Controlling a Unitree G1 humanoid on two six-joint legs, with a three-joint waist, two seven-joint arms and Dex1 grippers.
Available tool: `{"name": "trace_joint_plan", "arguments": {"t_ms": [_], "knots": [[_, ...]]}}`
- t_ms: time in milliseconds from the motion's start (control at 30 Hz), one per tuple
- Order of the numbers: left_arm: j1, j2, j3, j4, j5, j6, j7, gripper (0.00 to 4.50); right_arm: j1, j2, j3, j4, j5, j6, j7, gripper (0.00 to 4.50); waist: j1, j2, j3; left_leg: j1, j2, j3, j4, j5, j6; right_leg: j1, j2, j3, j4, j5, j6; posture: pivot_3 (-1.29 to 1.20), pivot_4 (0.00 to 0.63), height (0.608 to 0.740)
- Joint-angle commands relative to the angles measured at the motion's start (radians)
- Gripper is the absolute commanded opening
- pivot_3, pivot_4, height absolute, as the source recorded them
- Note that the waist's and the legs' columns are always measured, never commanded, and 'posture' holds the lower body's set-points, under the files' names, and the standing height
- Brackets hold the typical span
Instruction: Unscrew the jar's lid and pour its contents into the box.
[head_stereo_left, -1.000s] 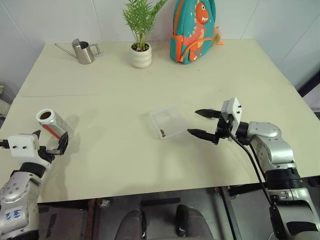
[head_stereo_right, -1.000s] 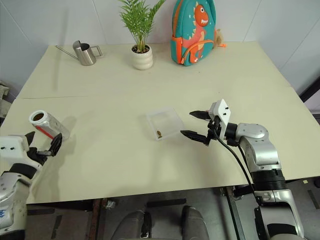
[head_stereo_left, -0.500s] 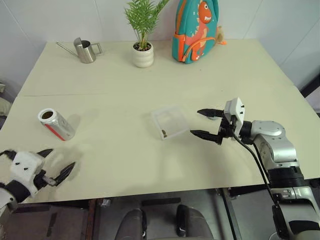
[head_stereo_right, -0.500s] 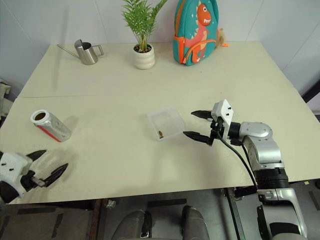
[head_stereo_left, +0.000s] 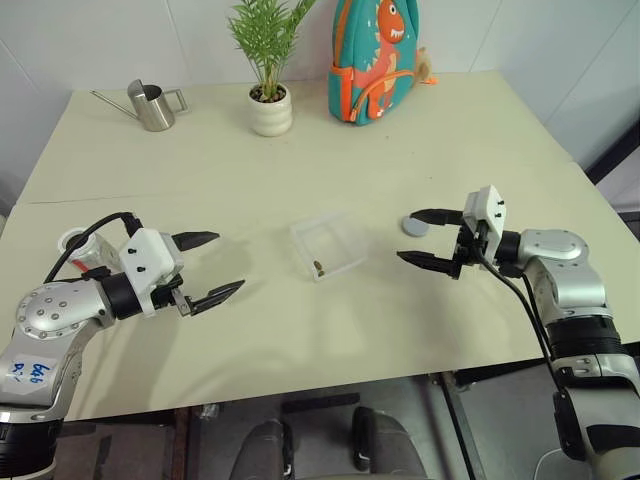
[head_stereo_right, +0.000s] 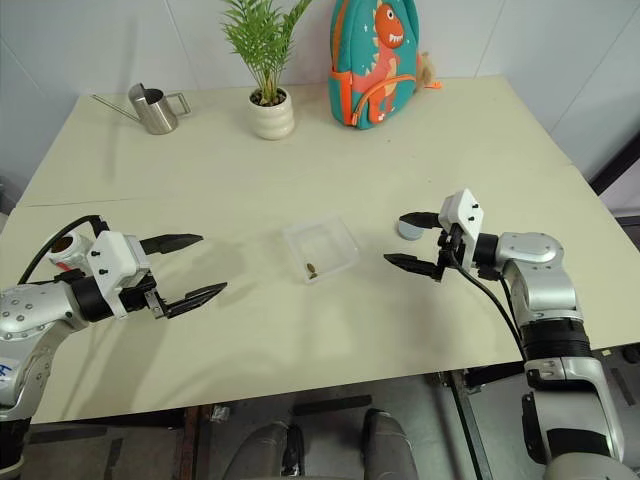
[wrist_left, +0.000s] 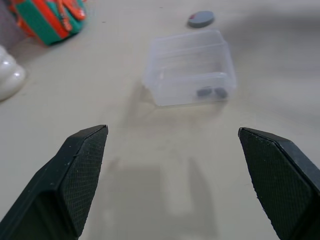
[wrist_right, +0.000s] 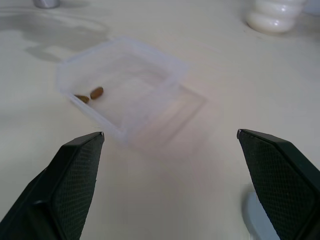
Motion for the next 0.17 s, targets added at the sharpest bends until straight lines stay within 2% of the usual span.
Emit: {"name": "trace_joint_plan", "arguments": {"t_ms": [33,167], "knots": [[0.017,-0.011,0.014,0.007,-0.009,0.019,0.002,4.46,0.029,-0.011,-0.048,-0.058,0.008,-0.017,-0.039,4.5,0.0,0.0,0.0,0.0,0.0,0.0,0.0,0.0,0.0,0.0,0.0,0.0,0.0,0.0,0.0,0.0,0.15,0.74],[-0.006,-0.024,0.016,0.011,0.002,0.023,0.023,4.46,0.034,-0.004,-0.058,-0.06,0.004,-0.025,-0.072,4.5,0.001,0.0,0.0,0.001,0.0,0.0,0.001,0.0,0.0,0.0,0.0,0.0,0.001,0.0,0.0,0.0,0.15,0.74]]}}
